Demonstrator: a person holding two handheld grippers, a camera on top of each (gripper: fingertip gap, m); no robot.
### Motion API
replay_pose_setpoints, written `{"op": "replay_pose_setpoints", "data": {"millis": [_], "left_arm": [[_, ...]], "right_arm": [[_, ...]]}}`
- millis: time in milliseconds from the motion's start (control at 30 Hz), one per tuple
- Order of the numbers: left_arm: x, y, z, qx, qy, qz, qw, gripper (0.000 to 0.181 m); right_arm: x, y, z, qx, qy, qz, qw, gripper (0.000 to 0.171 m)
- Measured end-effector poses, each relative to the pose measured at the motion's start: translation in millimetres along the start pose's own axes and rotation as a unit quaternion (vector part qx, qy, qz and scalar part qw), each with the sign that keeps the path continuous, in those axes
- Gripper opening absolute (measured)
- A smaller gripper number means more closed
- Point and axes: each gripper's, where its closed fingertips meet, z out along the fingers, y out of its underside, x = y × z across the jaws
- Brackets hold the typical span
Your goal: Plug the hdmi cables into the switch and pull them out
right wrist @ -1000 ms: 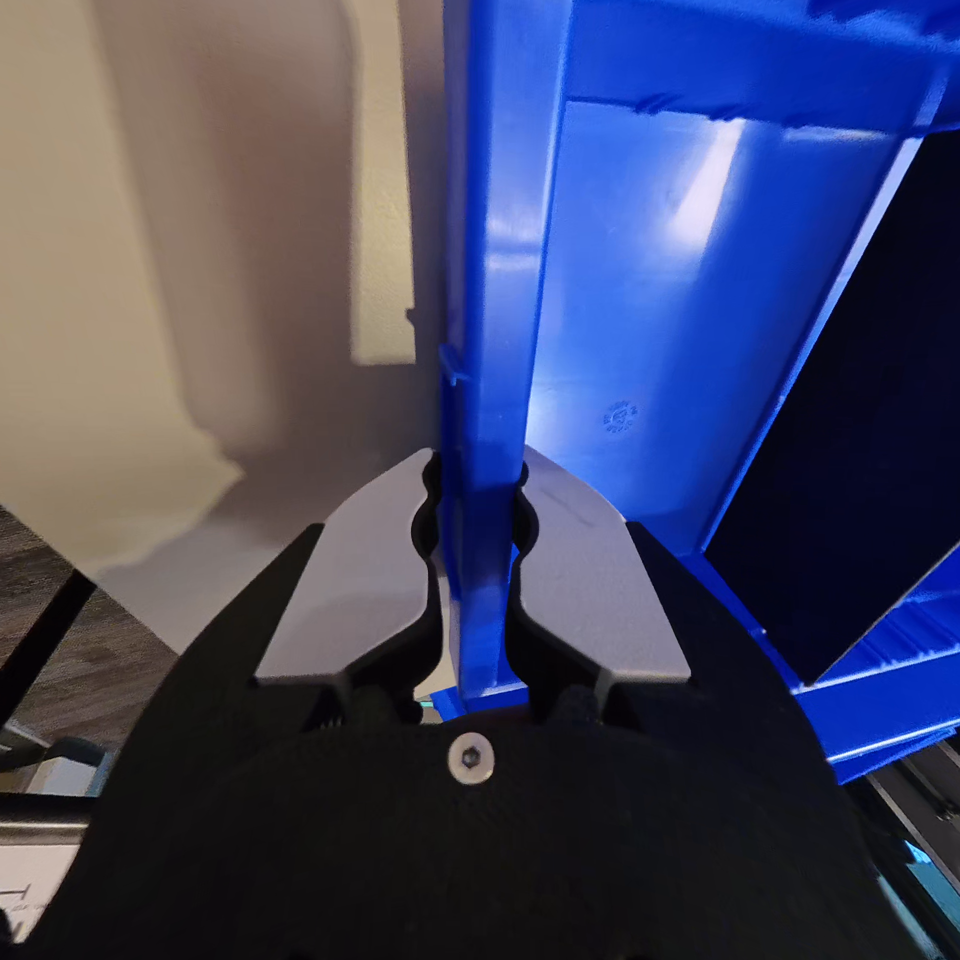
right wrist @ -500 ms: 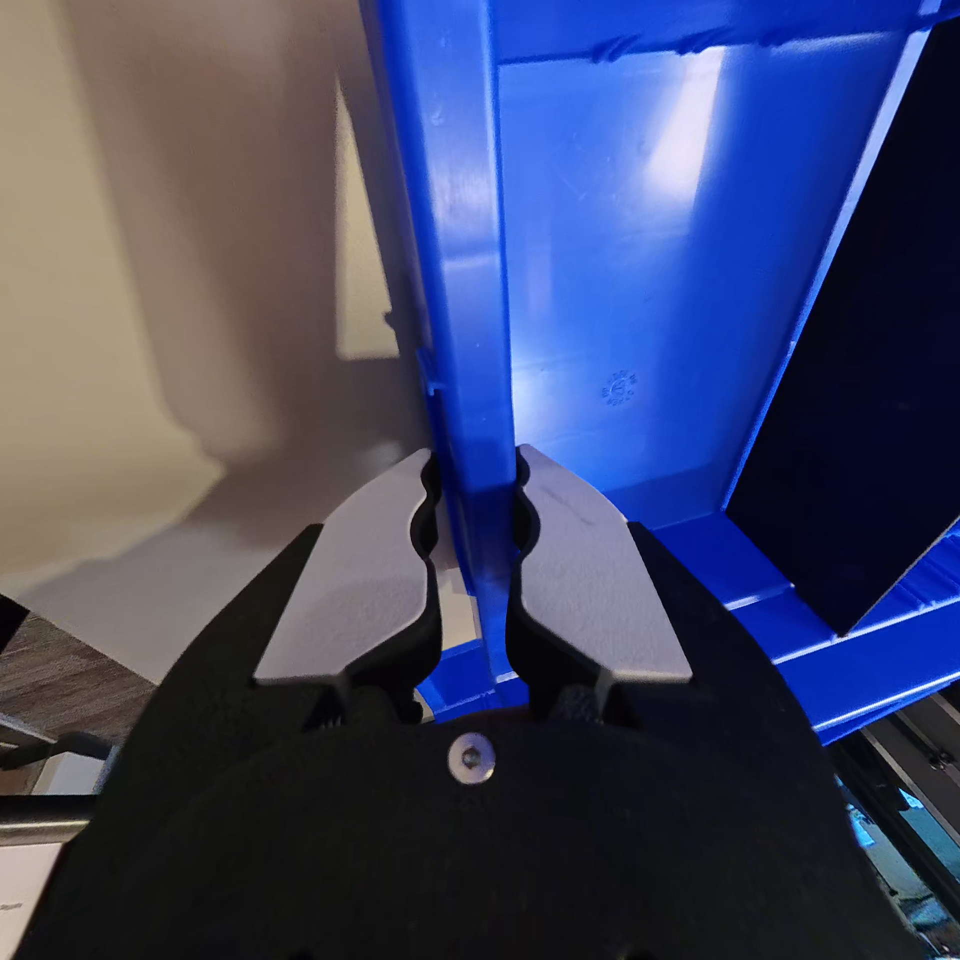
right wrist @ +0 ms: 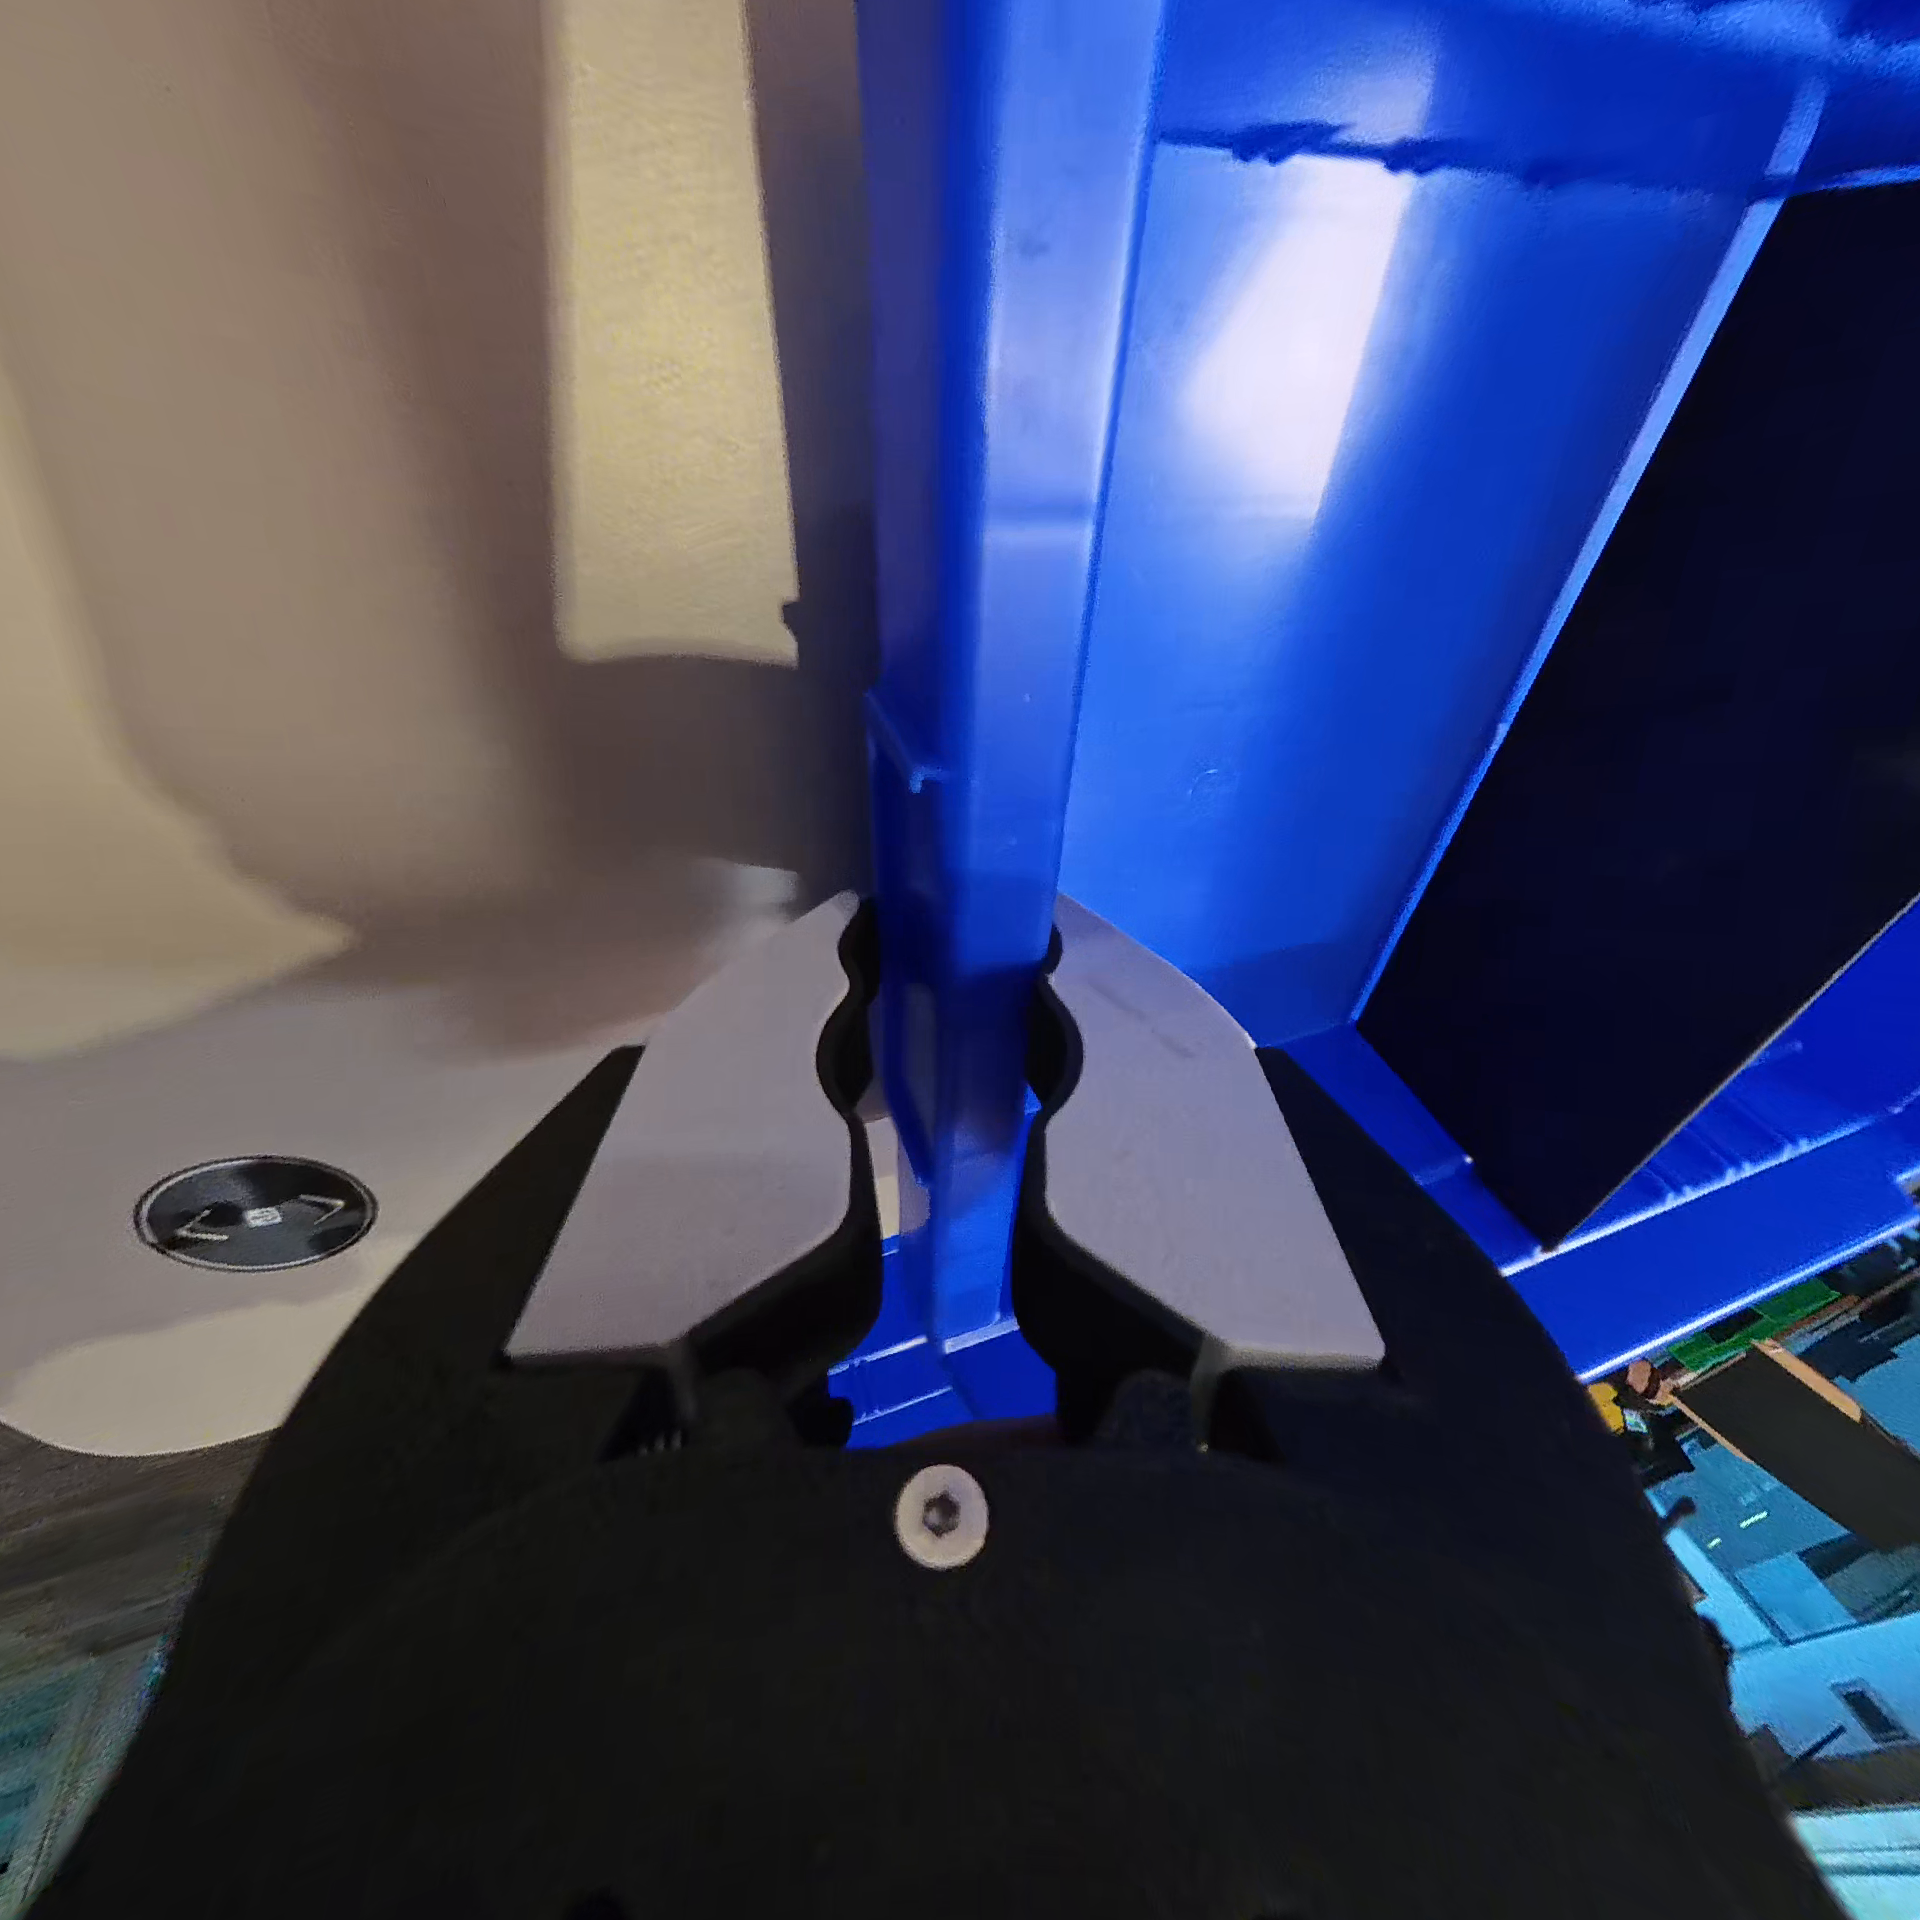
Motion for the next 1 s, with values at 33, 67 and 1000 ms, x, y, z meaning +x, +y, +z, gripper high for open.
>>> {"op": "replay_pose_setpoints", "data": {"millis": [33,67,1000], "left_arm": [[0.8,0.3,-0.2,0.003,-0.002,0.0,1.0,0.029],[1.6,0.8,-0.4,0.006,-0.002,-0.001,1.0,0.029],[-60.3,3.8,-75.8,0.166,-0.071,-0.242,0.953,0.05]], "right_arm": [[-1.5,0.8,-0.4,-0.001,-0.002,-0.003,1.0,0.027],[-2.9,1.5,-0.8,-0.004,-0.004,-0.004,1.0,0.026],[-55.3,-124.8,-60.6,0.255,-0.079,0.072,0.961,0.033]]}}
